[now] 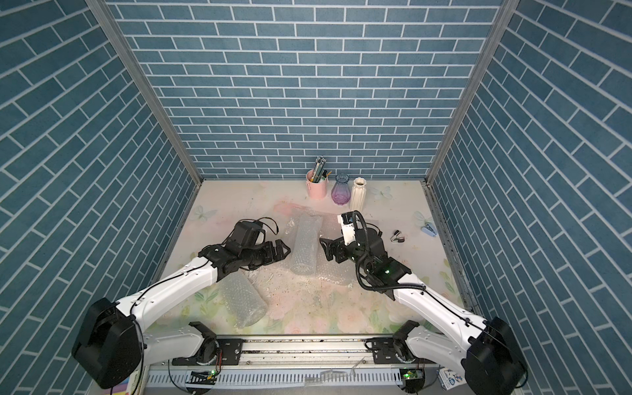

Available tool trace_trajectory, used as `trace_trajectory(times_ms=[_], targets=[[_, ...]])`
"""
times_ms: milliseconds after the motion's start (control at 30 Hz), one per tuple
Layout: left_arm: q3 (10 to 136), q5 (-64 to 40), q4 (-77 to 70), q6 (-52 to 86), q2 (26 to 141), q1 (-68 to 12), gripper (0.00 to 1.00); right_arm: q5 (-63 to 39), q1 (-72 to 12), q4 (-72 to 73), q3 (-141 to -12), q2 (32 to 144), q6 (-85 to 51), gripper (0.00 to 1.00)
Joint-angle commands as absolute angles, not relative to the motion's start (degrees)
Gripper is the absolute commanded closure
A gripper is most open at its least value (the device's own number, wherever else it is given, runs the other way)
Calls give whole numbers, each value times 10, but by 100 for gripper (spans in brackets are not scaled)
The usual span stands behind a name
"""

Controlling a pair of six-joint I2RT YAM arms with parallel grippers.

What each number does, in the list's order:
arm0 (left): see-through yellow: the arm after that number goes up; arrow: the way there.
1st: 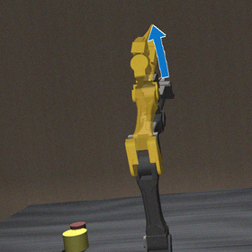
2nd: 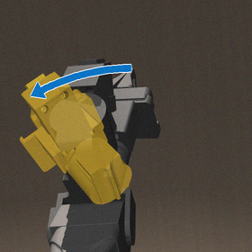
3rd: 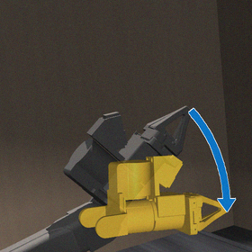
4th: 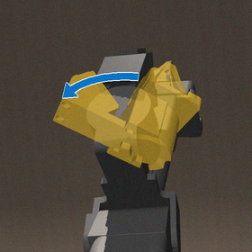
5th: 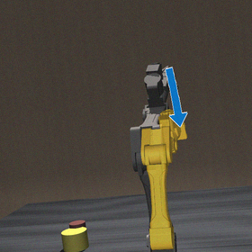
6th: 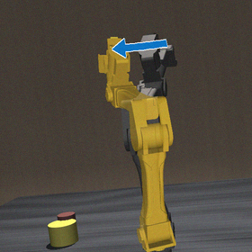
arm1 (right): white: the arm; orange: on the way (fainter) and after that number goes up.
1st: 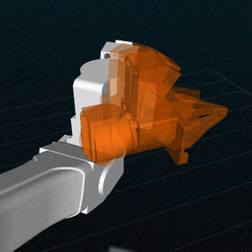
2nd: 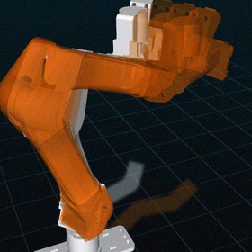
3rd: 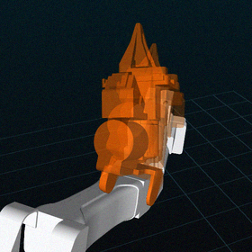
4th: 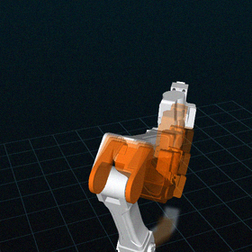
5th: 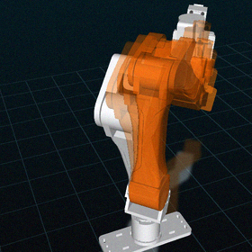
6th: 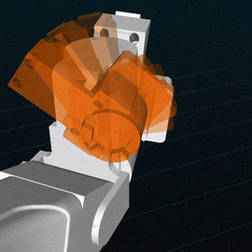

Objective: Unwrap the vase from the bubble wrap
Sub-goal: Unwrap the bubble wrap.

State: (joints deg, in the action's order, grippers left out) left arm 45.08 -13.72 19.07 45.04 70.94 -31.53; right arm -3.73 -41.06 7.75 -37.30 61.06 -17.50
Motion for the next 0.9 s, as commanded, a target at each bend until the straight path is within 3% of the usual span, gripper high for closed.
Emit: trace_trajectory(times_ms=[0,867], targets=[[440,-132,167,468,710,-313,0,-43,-417,93,-360,626,-150,9],[410,-166,69,506,781,-313,3,-6,-445,113,-441,854,-261,18]])
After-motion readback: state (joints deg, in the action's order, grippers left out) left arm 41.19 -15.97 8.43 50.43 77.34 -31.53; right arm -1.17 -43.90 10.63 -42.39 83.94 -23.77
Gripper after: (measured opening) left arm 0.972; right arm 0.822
